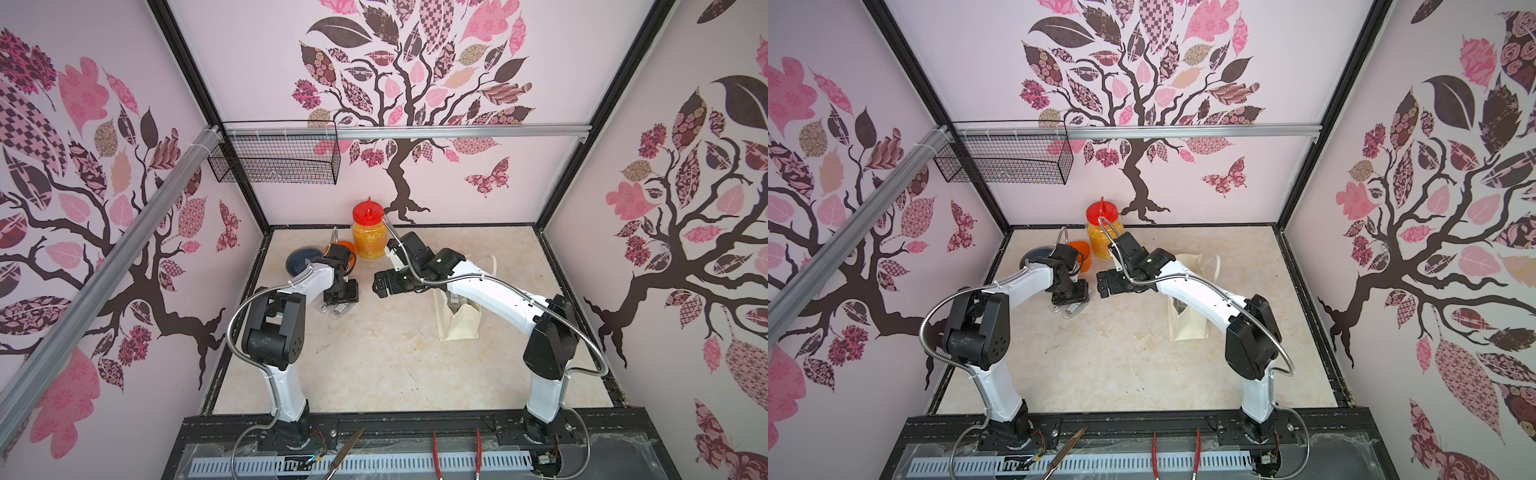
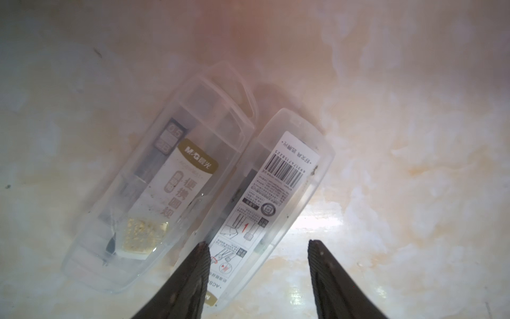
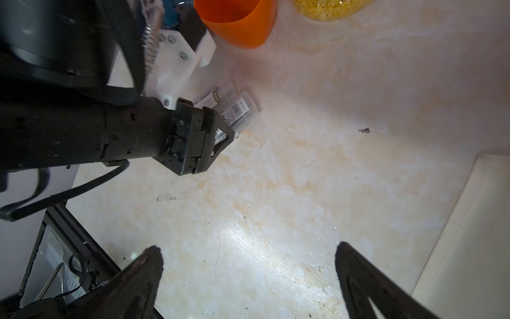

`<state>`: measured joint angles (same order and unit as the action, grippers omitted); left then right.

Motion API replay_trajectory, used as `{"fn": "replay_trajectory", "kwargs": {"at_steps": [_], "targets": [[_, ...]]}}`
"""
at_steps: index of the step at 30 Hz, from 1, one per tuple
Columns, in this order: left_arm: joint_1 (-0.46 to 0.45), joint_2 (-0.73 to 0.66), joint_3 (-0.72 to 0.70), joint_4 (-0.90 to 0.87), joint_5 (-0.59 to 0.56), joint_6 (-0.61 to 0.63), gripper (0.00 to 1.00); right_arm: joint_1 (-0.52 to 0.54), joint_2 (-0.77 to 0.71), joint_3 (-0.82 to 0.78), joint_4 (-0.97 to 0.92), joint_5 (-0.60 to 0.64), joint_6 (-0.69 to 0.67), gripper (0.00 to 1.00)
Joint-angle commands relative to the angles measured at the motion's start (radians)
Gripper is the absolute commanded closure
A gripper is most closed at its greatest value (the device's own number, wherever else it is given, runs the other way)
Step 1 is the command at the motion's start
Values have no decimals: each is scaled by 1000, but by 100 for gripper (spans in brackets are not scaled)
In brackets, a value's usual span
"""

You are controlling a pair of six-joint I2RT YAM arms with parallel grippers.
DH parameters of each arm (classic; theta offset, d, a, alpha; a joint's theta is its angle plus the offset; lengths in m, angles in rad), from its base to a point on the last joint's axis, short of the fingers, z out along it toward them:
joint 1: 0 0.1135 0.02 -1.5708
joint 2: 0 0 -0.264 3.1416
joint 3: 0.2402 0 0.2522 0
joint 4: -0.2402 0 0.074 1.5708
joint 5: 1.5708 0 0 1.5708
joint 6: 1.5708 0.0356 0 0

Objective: Put the compass set into the canvas bag
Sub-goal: Pick up the compass set at the center of the board.

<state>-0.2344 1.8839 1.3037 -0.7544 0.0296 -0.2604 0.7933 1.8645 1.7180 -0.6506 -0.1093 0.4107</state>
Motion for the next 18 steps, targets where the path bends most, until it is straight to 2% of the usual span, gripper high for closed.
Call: {"fn": "replay_trajectory", "kwargs": {"at_steps": [1, 8, 15, 18], "targets": [[2, 38, 55, -42, -85, 36, 37, 3, -80, -19, 9, -7, -31, 0], [0, 90, 67, -57, -70, 50, 35, 1, -96, -52, 12, -5, -48, 0], [-12, 139, 87, -78, -57, 44, 38, 2, -77, -65, -17, -4, -36, 0], [-13, 157, 101, -87, -61, 39, 43, 1, -76, -63, -25, -5, -37, 0]]}}
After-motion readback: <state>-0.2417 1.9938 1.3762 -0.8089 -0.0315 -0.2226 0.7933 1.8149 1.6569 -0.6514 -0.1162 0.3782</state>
